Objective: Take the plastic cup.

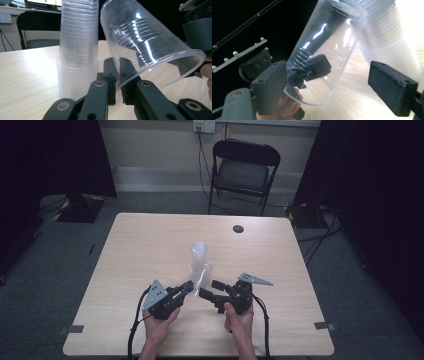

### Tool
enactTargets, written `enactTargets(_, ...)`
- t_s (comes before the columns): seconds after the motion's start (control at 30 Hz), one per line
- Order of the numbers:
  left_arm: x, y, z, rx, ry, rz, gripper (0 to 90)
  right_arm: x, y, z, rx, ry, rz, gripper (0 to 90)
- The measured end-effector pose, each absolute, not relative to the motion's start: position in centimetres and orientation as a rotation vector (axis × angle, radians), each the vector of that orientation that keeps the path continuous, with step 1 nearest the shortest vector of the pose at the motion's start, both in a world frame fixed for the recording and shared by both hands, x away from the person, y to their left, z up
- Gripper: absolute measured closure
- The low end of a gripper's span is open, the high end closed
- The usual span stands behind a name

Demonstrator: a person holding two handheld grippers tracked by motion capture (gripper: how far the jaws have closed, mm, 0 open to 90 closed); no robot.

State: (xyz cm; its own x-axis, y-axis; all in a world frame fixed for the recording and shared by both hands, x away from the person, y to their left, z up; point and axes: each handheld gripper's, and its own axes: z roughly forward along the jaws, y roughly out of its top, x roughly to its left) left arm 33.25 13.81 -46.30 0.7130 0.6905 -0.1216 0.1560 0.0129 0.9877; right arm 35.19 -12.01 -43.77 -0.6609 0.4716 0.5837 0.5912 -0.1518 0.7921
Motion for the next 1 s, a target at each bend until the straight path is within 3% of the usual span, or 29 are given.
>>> enactTargets(0.53, 33.3, 13.8, -44.5, 1.62, 0.689, 0.414, 84.7, 34.4, -13.9, -43.8, -1.284, -2.165, -1.98, 17.8)
enactTargets(1.0, 34.3, 13.8, -43.5, 1.741, 0.705, 0.261, 84.6, 33.5, -14.6, -44.3, -1.292, -2.425, -1.92, 15.1)
